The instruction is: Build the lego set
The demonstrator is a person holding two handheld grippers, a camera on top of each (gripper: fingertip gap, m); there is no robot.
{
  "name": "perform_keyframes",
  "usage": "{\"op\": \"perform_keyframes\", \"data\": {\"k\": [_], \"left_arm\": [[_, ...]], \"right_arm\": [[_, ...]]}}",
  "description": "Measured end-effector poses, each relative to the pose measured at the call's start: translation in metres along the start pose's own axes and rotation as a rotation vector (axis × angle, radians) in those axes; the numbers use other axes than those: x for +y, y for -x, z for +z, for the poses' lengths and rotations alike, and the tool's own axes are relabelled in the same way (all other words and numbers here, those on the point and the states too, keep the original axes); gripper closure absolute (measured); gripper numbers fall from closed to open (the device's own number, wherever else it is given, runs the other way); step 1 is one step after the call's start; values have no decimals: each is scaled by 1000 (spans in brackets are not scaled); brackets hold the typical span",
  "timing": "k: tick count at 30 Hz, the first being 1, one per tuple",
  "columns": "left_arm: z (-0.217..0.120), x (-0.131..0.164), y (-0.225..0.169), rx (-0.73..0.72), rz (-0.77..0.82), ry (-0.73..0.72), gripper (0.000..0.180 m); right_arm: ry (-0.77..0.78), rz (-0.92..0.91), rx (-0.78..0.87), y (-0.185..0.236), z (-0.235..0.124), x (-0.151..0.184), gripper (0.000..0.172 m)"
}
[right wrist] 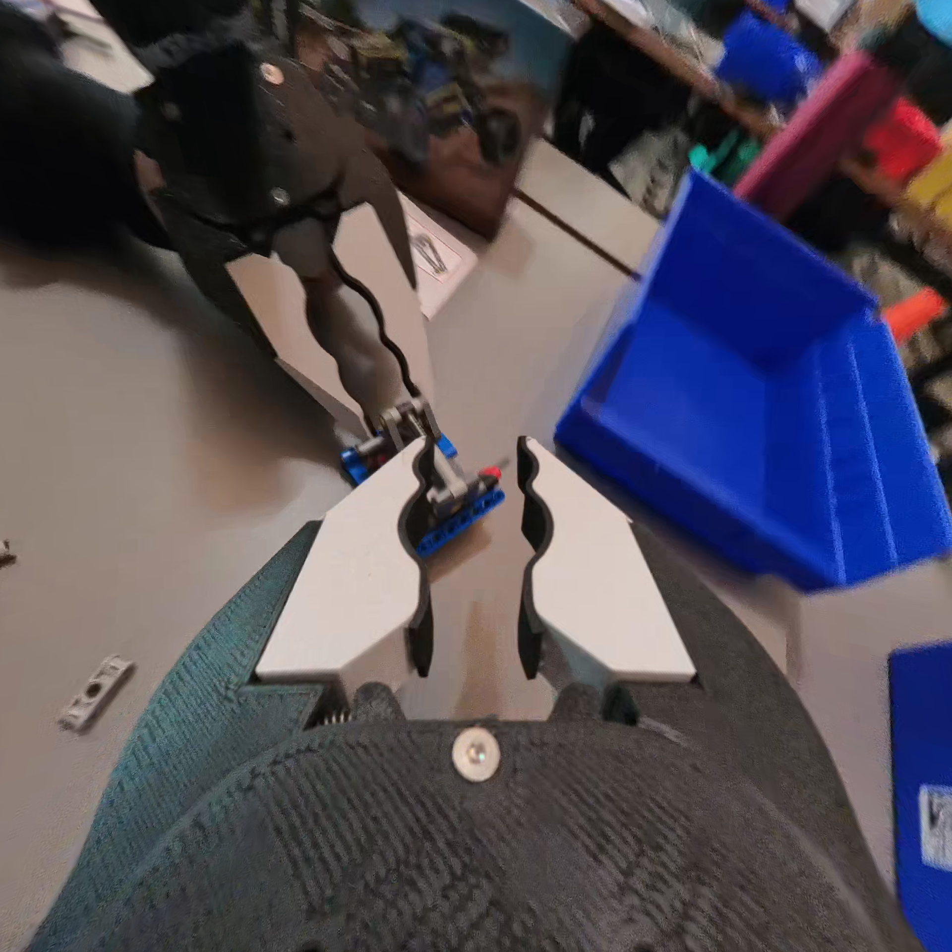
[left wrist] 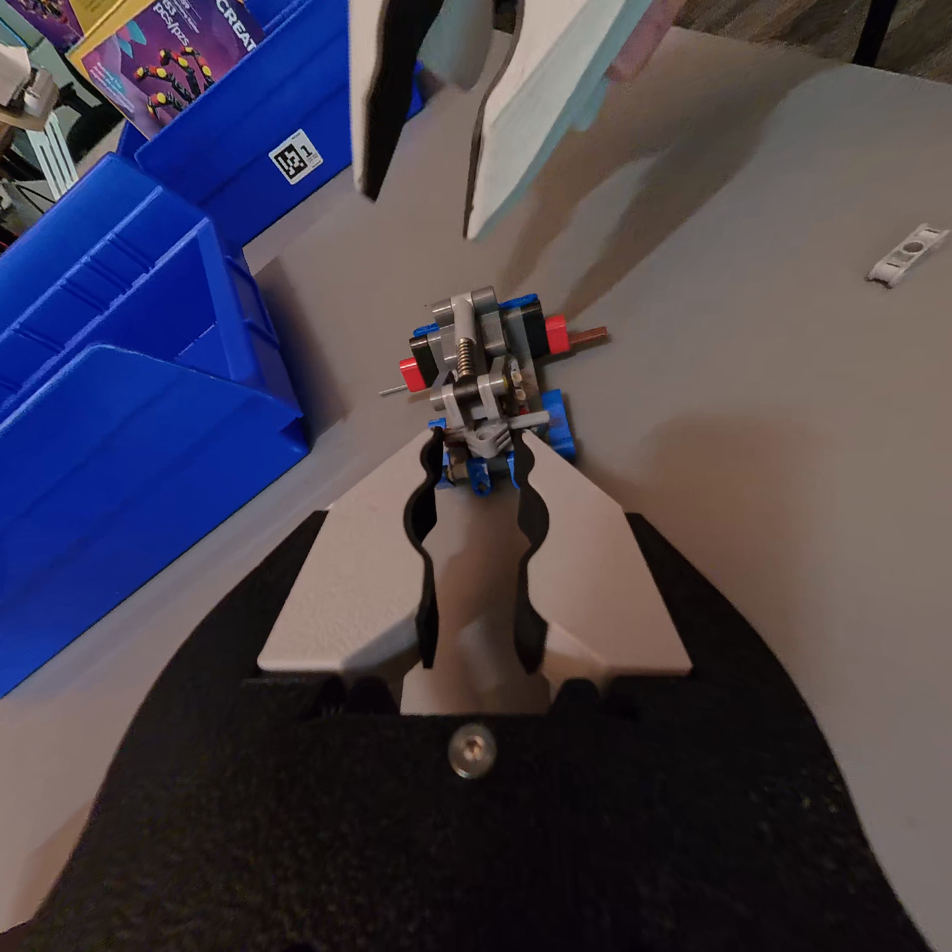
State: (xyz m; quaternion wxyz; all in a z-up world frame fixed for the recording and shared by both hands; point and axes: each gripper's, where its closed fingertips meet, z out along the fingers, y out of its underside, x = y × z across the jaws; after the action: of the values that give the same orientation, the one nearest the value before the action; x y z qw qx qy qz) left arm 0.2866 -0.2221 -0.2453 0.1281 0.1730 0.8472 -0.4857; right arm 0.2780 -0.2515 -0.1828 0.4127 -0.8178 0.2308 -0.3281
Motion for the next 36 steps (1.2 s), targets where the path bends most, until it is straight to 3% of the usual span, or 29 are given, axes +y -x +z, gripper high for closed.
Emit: {"op": "perform_keyframes", "data": {"k": [2, 5, 11, 16, 25, 36], "left_arm": [[0, -1, 0, -7, 12, -2, 157], [0, 0, 0, -4, 9, -2, 157], [0, 0, 0, 9, -6, -1, 157], [0, 3, 1, 16, -40, 16, 157], [2, 0, -2, 13, -26, 14, 167], [3, 0, 0, -15, -19, 20, 167]], "right_arm": [[1, -81, -67, 4, 12, -1, 142], [140, -128, -263, 16, 27, 19, 138], [212, -179, -512, 33, 37, 32, 153], [155, -232, -551, 35, 42, 32, 158], [-75, -100, -603, 33, 34, 34, 165], [-78, -90, -599, 32, 40, 35, 166]]}}
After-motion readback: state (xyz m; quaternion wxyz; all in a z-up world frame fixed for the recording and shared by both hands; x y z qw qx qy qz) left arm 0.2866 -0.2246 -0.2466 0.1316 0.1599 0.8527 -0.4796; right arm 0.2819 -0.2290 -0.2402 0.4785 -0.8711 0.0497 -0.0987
